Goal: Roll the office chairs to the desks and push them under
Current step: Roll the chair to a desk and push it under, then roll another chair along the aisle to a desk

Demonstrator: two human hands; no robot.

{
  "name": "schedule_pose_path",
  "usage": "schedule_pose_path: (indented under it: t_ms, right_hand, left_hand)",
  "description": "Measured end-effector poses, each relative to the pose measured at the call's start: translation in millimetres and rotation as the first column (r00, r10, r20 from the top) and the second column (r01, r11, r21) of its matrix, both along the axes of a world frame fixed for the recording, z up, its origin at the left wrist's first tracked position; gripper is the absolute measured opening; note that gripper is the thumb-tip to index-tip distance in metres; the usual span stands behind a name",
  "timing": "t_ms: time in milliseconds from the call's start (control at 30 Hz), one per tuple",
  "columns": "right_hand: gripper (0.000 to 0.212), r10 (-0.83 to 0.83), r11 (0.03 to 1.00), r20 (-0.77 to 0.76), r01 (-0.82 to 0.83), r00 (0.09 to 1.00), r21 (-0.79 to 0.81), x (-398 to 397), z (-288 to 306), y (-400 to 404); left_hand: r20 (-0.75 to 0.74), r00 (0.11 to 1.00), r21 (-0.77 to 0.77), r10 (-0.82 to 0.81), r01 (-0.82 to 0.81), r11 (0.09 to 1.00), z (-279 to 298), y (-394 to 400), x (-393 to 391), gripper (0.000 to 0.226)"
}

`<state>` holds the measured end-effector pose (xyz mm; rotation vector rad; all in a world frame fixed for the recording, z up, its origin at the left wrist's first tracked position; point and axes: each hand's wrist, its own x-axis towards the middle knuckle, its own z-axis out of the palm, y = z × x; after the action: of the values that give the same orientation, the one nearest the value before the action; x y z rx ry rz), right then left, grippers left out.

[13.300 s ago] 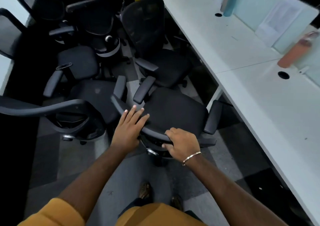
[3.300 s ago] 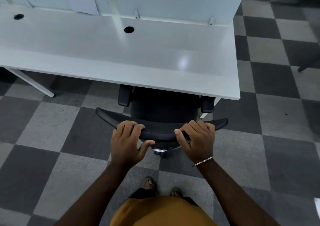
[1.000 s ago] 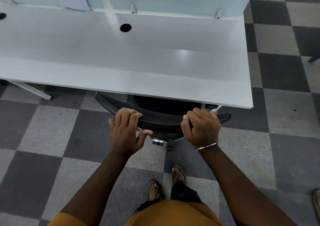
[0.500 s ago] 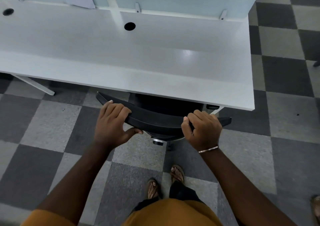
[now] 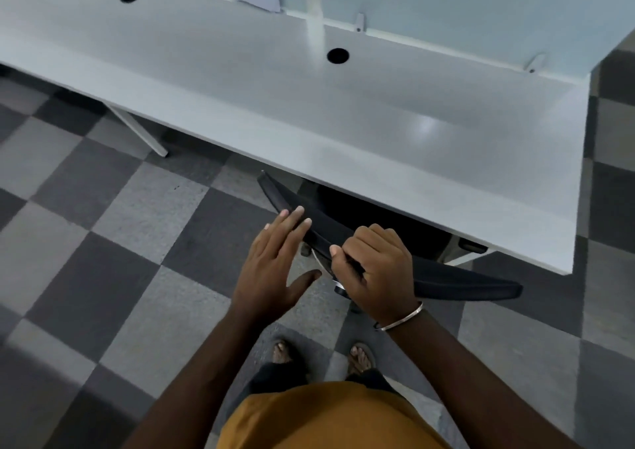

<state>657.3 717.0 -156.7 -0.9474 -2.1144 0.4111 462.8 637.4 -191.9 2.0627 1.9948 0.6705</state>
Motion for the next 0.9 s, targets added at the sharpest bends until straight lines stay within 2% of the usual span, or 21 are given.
schedule_pose_path:
  t_ms: [133,233,367,533,700,900]
  right_hand:
    - [0.032,0.067,0.998,-0.003,-0.067,0.998,-0.007,-49,3,-3]
    - [0.032,0.102,0.993,-0.027,-0.103,0.994,-0.05,-96,-1,-11]
    - [0.034,0.137,0.99,0.009,-0.136,0.991,-0.039,-164,-13,-29]
    - [0.034,0.252,0.965,0.04,-0.248,0.967,-0.091,-262,-27,-58]
    - [0.034,0.443,0.893,0.077,-0.431,0.893,-0.131,-352,-32,-75]
    - [0.037,0.578,0.812,0.066,-0.566,0.813,-0.14,-448,-30,-73]
  left_hand:
    - [0.054,0.998,-0.031,0.012,-0.01,0.999,-3,-21,-34,0.075]
    - [-0.011,0.996,-0.113,0.09,-0.091,0.989,-17,-43,-81,0.053]
    - [-0.034,0.983,-0.287,0.182,-0.184,0.94,-32,-89,-154,0.053]
    - [-0.055,0.952,-0.347,0.301,-0.301,0.888,-25,-148,-239,0.054]
    - [-0.007,0.868,-0.364,0.497,-0.465,0.807,-17,-196,-307,0.058]
    - [0.071,0.737,-0.358,0.672,-0.61,0.707,-15,-223,-374,0.052]
